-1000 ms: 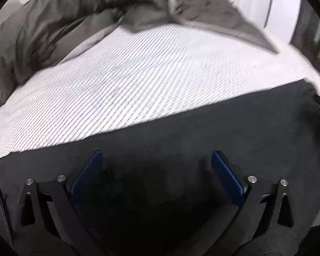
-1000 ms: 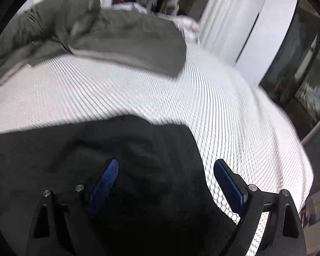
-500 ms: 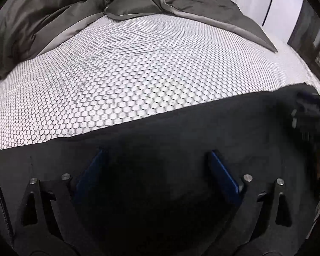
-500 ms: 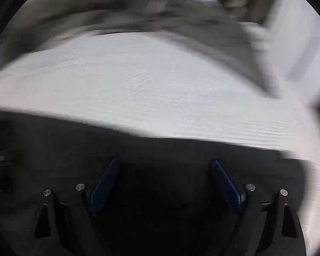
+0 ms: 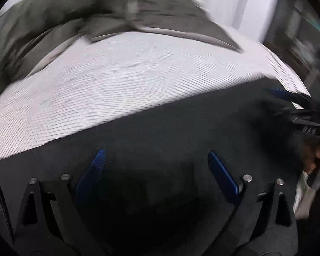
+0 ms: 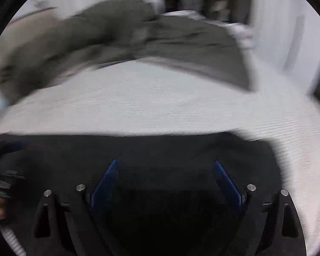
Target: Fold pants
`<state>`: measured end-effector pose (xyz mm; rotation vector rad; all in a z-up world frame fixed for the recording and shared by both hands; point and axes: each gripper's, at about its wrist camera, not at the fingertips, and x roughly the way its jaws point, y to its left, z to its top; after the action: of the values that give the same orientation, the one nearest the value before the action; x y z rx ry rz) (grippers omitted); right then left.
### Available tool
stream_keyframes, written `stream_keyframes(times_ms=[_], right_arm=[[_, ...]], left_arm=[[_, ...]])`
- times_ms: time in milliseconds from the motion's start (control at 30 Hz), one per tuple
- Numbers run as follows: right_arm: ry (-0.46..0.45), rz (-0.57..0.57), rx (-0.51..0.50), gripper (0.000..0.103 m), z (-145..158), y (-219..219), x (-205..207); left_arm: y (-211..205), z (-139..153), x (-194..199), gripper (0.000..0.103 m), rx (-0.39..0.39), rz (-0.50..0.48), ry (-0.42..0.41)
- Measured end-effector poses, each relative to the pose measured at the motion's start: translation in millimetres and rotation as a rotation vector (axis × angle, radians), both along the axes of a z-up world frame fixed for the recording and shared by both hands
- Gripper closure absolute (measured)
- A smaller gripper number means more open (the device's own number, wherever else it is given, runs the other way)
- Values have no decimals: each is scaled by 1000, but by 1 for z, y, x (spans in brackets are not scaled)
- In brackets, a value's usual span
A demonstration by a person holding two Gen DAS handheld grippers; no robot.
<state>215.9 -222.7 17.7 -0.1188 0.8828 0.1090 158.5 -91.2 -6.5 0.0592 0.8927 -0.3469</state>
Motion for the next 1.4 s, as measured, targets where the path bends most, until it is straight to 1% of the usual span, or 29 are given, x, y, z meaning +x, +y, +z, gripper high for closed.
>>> stream_keyframes(times_ms=[33,67,133,167,200,267,367,433,533,567,633,667,700,733,767,800,833,867,933,967,1033,1067,1100,1133,1200,1267,1333,1367,1400], right_arm=[[35,67,12,12,-9,14,-8],[65,122,-9,12,-22,30,-18],[128,198,-98,12,-48,46,-33],[130,217,-152,12,-58,48,-38],[119,215,-166,12,-56,45,-45],[109,140,-178,12,-43,20,-58],[86,6,-241,8,-43,-17,-59],[73,-53,-267,8,-40,-33,-64],[45,-39,-268,9,-30,-34,-76],[35,-35,-276,8,-28,-34,-78],[20,-12,-273,8,-19,-25,-100],[6,11,-240,8,-15,-27,-116],[-12,38,-195,8,-11,-22,-129],[-22,72,-148,8,-6,-7,-132],[-23,124,-107,8,-7,5,-131],[-25,174,-87,8,-11,12,-128],[-24,250,-76,8,-15,35,-134],[-19,288,-76,8,-21,49,-138],[32,354,-96,8,-37,73,-137],[63,372,-150,8,-50,81,-137],[78,374,-201,7,-59,78,-137],[83,352,-189,7,-57,67,-134],[82,299,-215,7,-55,55,-129],[66,213,-276,7,-51,36,-124],[61,79,-325,6,-49,5,-115],[55,-61,-350,6,-46,-21,-112],[46,-92,-293,6,-39,-31,-108],[33,-100,-289,6,-35,-25,-108],[21,-92,-289,6,-32,-19,-109]], left_arm=[[-9,-3,-6,7,18,-41,5],[-18,-9,-14,7,34,-66,23],[-23,-25,-22,7,49,-87,87],[-22,-32,-26,7,65,-83,107],[-16,-35,-32,7,83,-75,96],[7,-32,-40,7,86,-50,87],[54,-31,-54,0,159,67,71],[88,-32,-65,0,186,148,65],[146,-26,-84,0,158,306,66],[160,-22,-93,1,130,335,53],[166,-13,-107,3,130,367,28],[162,-9,-113,3,121,364,18],[153,-5,-119,3,87,336,9],[141,-3,-120,3,54,296,7],[125,-1,-123,3,35,230,9],[104,-1,-124,3,42,149,1],[83,-3,-125,3,63,88,-16],[71,-6,-129,3,71,59,-16],[46,-18,-131,3,101,-25,30],[39,-24,-133,3,136,-46,37],[48,-26,-136,0,145,-65,36],[61,-24,-139,0,138,-47,42],[82,-24,-135,0,147,-4,40],[103,-23,-135,0,158,39,39],[147,-26,-132,0,182,158,52],[182,-25,-134,0,143,269,68],[207,-22,-144,1,133,353,57],[214,-19,-146,1,130,369,50],[215,-14,-147,1,99,371,34]])
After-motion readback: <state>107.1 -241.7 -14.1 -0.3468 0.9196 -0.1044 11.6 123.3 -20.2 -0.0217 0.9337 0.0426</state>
